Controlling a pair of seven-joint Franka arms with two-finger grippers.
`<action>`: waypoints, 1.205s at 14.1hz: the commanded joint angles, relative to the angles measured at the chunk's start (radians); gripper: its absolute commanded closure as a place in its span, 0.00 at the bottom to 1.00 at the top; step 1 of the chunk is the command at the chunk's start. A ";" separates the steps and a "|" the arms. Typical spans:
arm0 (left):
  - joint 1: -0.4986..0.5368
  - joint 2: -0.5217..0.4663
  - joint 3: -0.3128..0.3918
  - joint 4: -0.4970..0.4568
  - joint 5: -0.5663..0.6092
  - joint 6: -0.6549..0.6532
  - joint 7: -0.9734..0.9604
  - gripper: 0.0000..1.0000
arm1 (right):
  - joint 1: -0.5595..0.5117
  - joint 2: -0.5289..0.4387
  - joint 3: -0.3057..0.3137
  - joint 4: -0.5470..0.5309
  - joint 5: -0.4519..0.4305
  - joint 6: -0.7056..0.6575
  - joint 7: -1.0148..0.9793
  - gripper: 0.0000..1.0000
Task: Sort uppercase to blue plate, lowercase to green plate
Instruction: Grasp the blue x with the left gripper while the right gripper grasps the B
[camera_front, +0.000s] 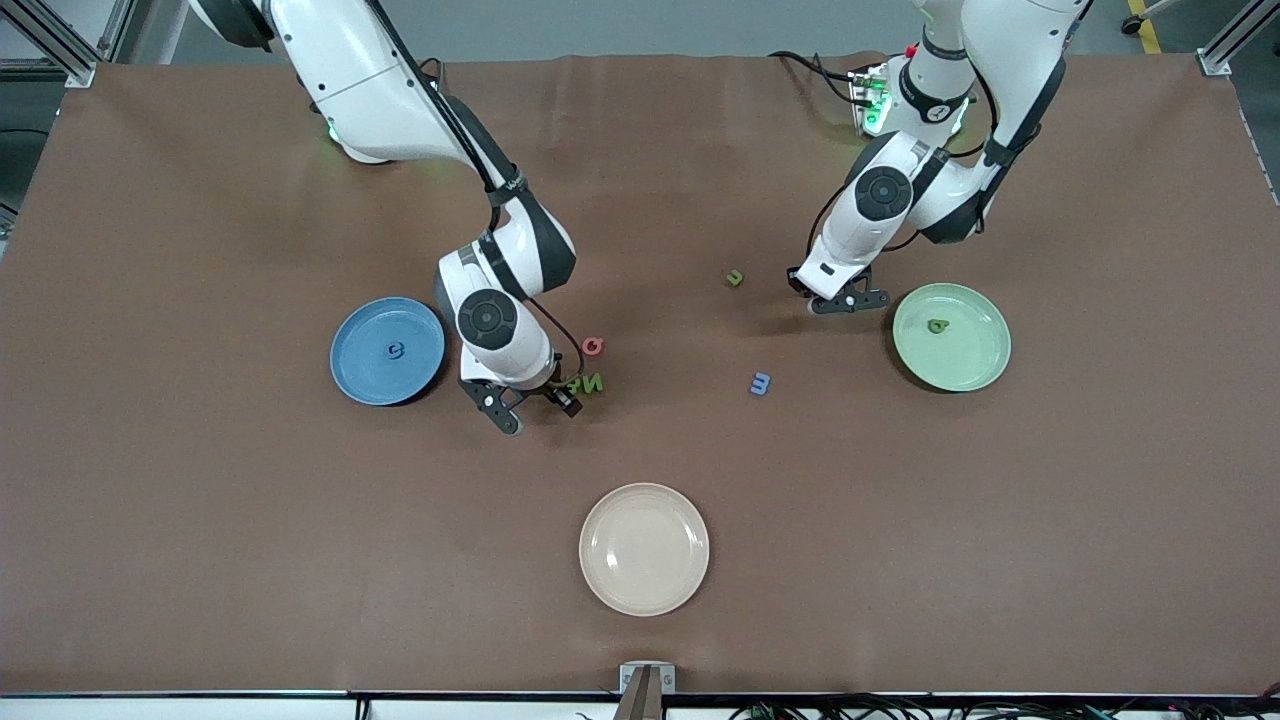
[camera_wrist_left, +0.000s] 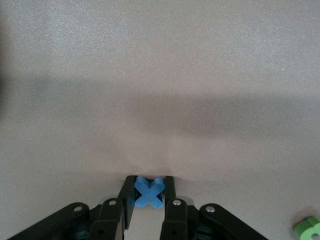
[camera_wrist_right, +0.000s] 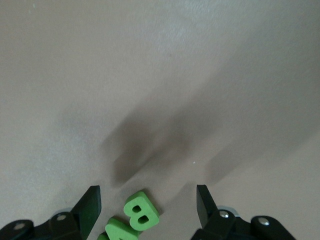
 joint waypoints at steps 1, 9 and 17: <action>0.000 -0.068 -0.004 -0.006 0.018 -0.054 -0.011 0.84 | 0.027 0.028 -0.005 0.023 0.012 0.013 0.032 0.21; 0.172 -0.206 -0.002 0.018 0.018 -0.210 0.329 0.86 | 0.055 0.052 -0.007 0.046 0.000 0.014 0.077 0.34; 0.423 -0.174 0.001 0.017 0.018 -0.204 0.646 0.86 | 0.041 0.051 -0.010 0.043 -0.057 0.011 0.052 0.51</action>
